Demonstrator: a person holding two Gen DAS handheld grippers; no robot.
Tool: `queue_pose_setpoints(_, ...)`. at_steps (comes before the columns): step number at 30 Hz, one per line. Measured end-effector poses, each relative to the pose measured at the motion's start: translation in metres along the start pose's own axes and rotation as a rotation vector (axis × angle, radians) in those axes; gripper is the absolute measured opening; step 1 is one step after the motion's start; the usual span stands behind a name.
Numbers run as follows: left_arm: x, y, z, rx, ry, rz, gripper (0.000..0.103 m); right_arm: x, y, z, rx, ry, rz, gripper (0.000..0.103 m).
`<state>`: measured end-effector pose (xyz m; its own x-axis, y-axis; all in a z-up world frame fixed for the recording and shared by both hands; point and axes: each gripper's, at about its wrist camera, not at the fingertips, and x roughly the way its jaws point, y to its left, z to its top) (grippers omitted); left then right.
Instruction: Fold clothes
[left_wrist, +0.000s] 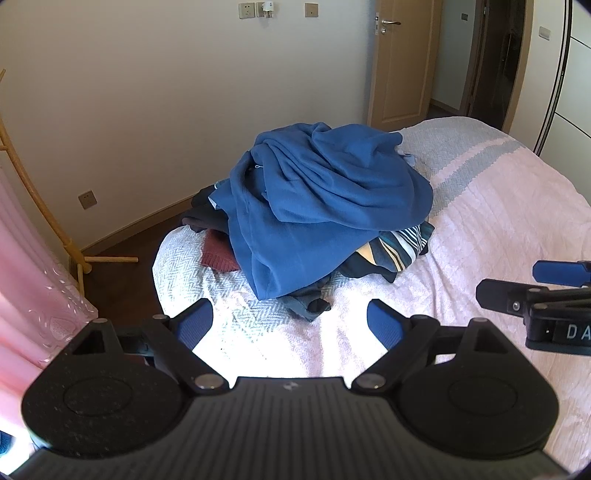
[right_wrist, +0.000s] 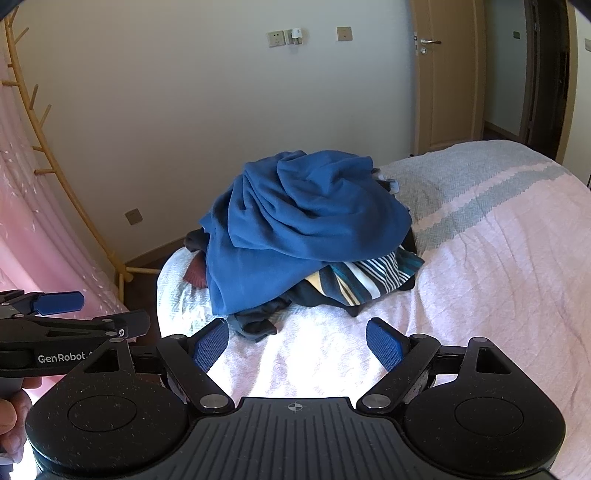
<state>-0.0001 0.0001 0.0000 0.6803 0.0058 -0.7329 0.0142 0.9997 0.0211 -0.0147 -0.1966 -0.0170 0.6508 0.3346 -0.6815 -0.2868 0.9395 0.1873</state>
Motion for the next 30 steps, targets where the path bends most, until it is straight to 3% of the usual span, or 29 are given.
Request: queue_pose_setpoints(30,-0.006,-0.002,-0.024,0.021,0.009,0.005,0.088,-0.001,-0.007,-0.006,-0.006,0.015,0.022,0.085)
